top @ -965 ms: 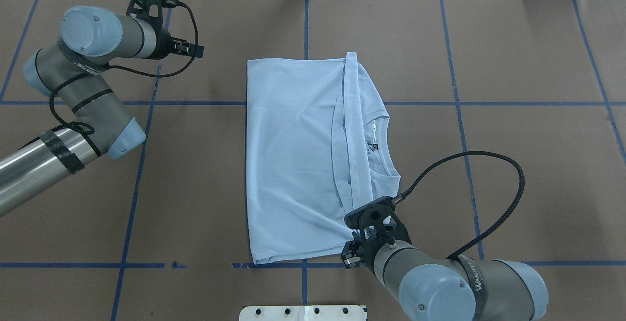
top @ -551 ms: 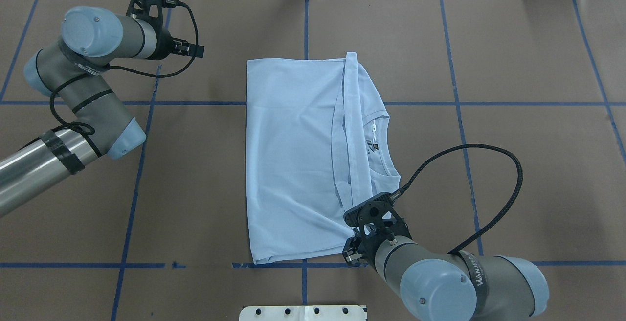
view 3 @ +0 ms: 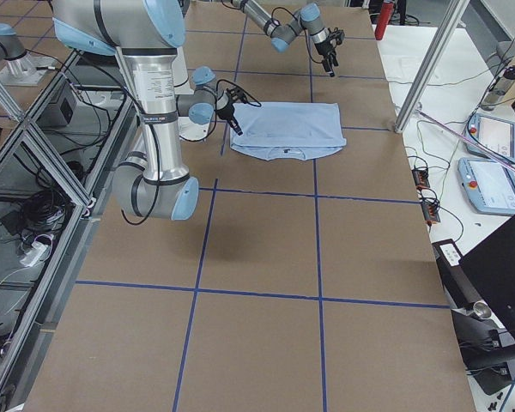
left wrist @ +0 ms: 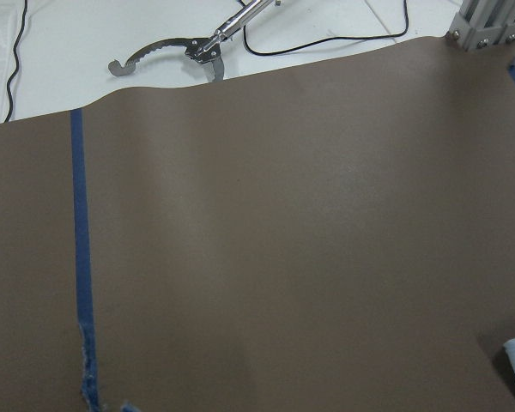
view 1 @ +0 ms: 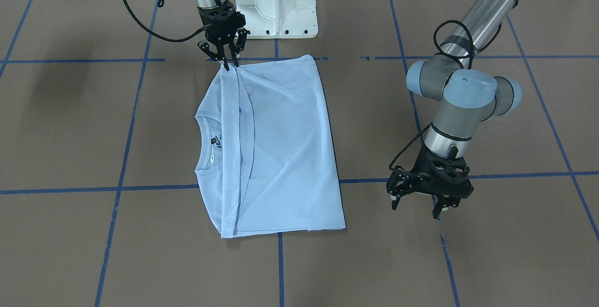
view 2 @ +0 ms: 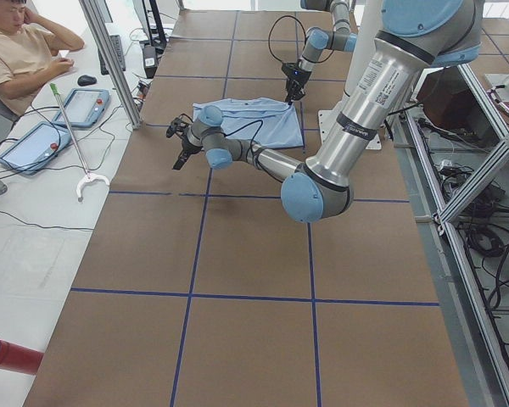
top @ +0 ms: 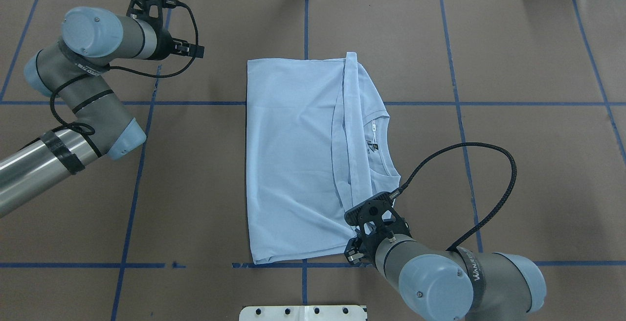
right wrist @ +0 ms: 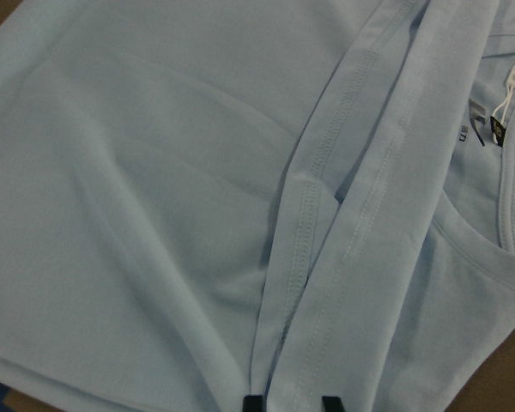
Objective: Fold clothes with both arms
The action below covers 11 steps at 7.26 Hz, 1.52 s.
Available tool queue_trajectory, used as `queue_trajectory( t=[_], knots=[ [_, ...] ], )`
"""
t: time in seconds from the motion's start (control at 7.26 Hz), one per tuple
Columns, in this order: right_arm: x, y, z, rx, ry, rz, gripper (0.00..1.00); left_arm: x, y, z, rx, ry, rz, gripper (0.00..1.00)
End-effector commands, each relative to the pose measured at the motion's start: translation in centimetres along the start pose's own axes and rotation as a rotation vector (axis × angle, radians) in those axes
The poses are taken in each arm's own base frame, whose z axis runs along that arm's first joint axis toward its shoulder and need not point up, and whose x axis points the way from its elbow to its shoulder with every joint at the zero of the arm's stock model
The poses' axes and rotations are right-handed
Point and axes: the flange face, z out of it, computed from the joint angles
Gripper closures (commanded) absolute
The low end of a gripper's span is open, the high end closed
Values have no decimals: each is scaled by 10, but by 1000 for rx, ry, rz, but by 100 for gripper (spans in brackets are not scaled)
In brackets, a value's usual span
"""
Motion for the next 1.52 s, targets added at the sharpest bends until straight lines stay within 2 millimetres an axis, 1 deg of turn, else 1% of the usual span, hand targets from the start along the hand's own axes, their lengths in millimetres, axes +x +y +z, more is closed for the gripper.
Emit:
queue_trajectory(
  t=[0.0, 0.14, 0.28, 0.41, 0.55, 0.83, 0.96, 1.1, 1.24, 1.38],
  knots=[
    [1, 4, 3, -20, -3, -1, 65, 1, 0, 0, -1, 1, 1, 0],
    [1, 4, 2, -19, -4, -1, 65, 1, 0, 0, -1, 1, 1, 0],
    [1, 3, 2, -18, -5, 1, 71, 1, 0, 0, -1, 1, 1, 0],
    [2, 3, 3, -17, 0, 10, 95, 1, 0, 0, -1, 1, 1, 0],
    [1, 3, 3, -12, 1, 16, 100, 1, 0, 0, -1, 1, 1, 0],
    [1, -2, 0, -3, -3, 140, 100, 1, 0, 0, -1, 1, 1, 0],
    [8, -15, -6, 15, -4, 219, 100, 3, 2, 1, -3, 3, 1, 0],
    [22, -20, -11, 8, -5, 307, 100, 4, 3, 2, -5, 4, 2, 0],
    [43, -3, -9, -14, 28, 377, 100, 4, 3, 1, -4, 5, 2, 0],
    [60, 11, -7, -21, 59, 475, 100, 4, 3, 2, -5, 4, -1, 0]
  ],
)
